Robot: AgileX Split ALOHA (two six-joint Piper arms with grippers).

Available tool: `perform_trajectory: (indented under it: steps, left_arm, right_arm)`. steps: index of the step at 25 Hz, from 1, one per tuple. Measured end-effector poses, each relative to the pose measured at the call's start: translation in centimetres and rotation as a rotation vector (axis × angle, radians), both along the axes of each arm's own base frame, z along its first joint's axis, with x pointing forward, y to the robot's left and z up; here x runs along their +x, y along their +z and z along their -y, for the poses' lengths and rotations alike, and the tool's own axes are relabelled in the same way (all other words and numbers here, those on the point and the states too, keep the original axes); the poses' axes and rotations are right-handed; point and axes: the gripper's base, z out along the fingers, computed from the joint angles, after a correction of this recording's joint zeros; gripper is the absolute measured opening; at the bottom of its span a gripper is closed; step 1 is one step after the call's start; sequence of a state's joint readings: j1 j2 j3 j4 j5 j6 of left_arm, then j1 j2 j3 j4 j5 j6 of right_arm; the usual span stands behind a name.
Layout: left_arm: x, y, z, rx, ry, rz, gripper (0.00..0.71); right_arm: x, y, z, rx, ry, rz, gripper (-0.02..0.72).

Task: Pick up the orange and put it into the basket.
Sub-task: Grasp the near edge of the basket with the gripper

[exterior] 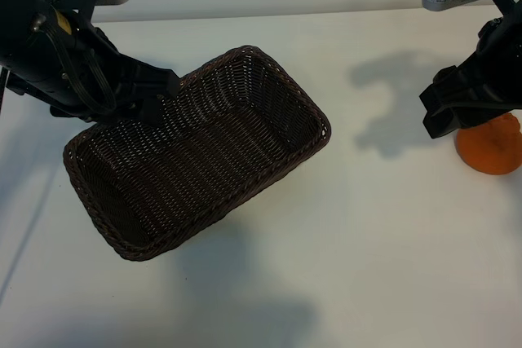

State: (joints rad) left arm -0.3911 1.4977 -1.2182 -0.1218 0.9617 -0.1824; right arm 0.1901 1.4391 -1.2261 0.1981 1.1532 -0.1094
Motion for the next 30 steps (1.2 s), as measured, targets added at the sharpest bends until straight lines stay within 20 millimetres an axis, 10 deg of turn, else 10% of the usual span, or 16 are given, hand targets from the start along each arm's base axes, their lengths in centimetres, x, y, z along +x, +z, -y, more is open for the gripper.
perform_trajectory:
  steps: [30]
  left_arm:
    - [0.66,0.25,0.25,-0.034,0.016,0.074,0.513]
  right_arm:
    - [0.2,0.02,0.13,-0.014,-0.001,0.023,0.596]
